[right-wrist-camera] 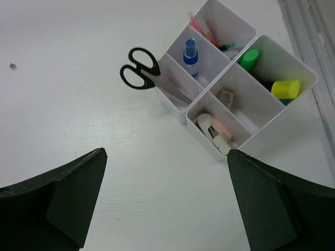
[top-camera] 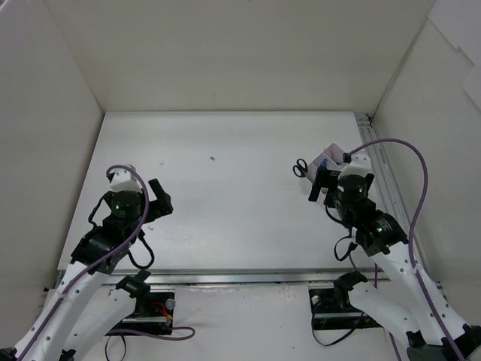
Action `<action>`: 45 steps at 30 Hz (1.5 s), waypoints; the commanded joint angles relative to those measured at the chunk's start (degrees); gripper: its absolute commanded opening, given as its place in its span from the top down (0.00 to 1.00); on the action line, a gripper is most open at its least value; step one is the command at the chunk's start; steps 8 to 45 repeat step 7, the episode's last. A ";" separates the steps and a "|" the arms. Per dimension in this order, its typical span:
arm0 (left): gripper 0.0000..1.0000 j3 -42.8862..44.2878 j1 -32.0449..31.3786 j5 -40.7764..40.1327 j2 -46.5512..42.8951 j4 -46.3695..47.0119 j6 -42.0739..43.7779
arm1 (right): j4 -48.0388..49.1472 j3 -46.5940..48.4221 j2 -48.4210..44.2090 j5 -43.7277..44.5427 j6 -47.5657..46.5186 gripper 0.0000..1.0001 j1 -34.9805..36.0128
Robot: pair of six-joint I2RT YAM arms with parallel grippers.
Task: Sort the stationery into containers
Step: Reset both arms
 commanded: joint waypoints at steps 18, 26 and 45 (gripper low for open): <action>0.01 2.74 0.29 -3.96 -1.02 -1.37 -3.33 | 5.66 -3.99 -1.42 2.13 5.17 0.02 0.27; 0.01 2.74 0.29 -3.96 -1.02 -1.37 -3.33 | 5.66 -3.99 -1.42 2.13 5.17 0.02 0.27; 0.01 2.74 0.29 -3.96 -1.02 -1.37 -3.33 | 5.66 -3.99 -1.42 2.13 5.17 0.02 0.27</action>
